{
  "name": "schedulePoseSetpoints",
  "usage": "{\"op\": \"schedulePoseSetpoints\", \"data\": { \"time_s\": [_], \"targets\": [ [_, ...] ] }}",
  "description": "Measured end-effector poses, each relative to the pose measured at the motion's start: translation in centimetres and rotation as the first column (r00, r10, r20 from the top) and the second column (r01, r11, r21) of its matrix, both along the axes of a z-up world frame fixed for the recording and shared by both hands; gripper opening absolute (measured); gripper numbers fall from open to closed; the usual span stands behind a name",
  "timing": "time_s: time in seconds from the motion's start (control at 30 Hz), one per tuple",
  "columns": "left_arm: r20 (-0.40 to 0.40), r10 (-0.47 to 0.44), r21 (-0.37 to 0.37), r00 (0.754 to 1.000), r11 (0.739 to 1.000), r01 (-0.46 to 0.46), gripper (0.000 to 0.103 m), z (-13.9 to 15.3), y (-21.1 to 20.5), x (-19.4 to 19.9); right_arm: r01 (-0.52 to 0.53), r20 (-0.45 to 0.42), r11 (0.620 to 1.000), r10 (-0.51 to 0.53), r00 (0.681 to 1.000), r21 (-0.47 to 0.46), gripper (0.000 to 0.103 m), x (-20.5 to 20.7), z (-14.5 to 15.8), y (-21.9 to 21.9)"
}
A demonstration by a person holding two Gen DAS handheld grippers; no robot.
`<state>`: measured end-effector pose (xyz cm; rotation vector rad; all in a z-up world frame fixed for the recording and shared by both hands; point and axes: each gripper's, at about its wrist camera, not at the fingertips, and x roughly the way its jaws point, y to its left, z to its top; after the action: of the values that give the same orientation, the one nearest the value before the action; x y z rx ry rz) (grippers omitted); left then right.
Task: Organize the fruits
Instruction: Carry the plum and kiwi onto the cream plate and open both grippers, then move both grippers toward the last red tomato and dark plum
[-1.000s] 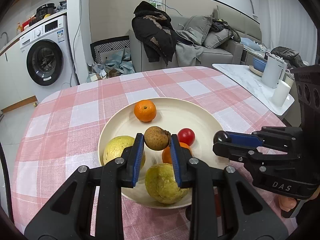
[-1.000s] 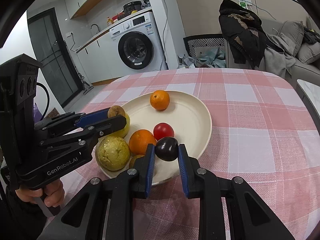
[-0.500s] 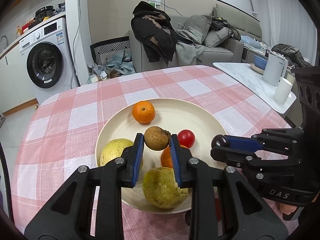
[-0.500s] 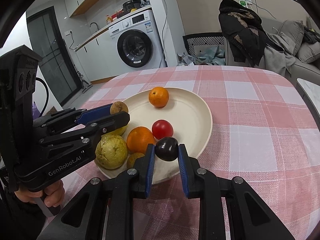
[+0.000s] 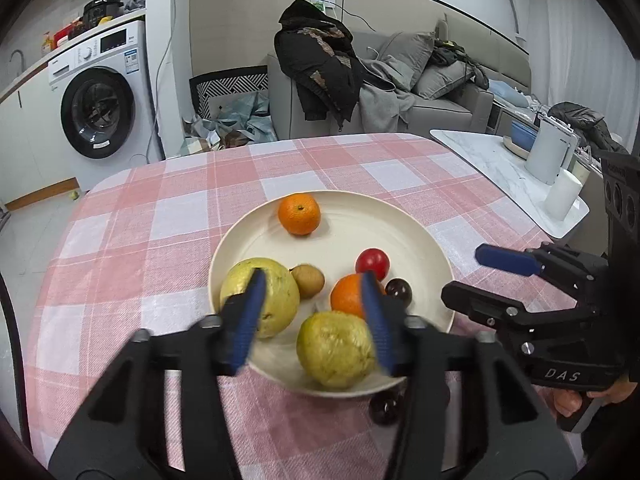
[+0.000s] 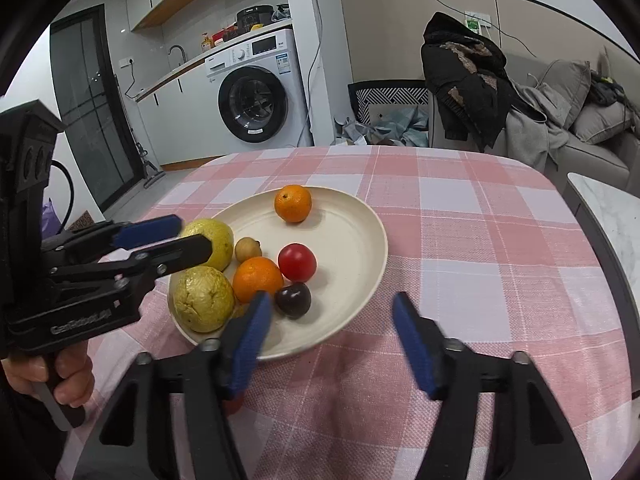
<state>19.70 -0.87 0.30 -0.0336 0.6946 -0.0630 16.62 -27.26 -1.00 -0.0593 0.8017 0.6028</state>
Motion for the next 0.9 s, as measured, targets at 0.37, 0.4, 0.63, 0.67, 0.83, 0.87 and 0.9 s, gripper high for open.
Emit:
{"op": "schedulePoseSetpoints", "data": {
  "time_s": [0.37, 0.4, 0.63, 0.67, 0.83, 0.87, 0.9],
  "targets": [
    [0.034, 0.002, 0.019, 0.999, 1.000, -0.003, 0.102, 1.6, 0.2, -5.4, -0.043, -0.024, 0.999, 0.043, 0.999, 0.022, 0.103, -1.7, 0.9, -0.4],
    [0.040, 0.005, 0.015, 0.999, 1.000, -0.006, 0.102, 1.7, 0.2, -5.8, -0.047, -0.028, 0.999, 0.048, 0.998, 0.018, 0.103, -1.9, 0.9, -0.3],
    [0.047, 0.009, 0.033, 0.999, 0.999, -0.011, 0.102, 1.6, 0.1, -8.0, -0.105, -0.032, 0.993, 0.103, 0.994, -0.062, 0.103, -3.1, 0.2, 0.7],
    [0.042, 0.001, 0.045, 0.999, 0.999, -0.003, 0.102, 1.5, -0.1, -8.1, -0.114, -0.036, 0.990, 0.111, 0.993, -0.081, 0.103, -3.1, 0.0, 0.9],
    [0.026, -0.008, 0.059, 1.000, 0.998, 0.006, 0.102, 0.9, -0.2, -8.4, -0.155, -0.063, 0.982, 0.149, 0.987, -0.111, 0.103, -3.6, -0.5, 1.4],
    [0.026, -0.005, 0.060, 1.000, 0.998, 0.003, 0.102, 0.8, -0.2, -8.4, -0.163, -0.062, 0.979, 0.156, 0.986, -0.124, 0.103, -3.7, -0.6, 1.6],
    [0.025, -0.003, 0.058, 1.000, 0.998, 0.002, 0.102, 0.8, 0.0, -8.4, -0.168, -0.062, 0.977, 0.161, 0.985, -0.134, 0.103, -3.9, -0.6, 1.7]
  ]
}}
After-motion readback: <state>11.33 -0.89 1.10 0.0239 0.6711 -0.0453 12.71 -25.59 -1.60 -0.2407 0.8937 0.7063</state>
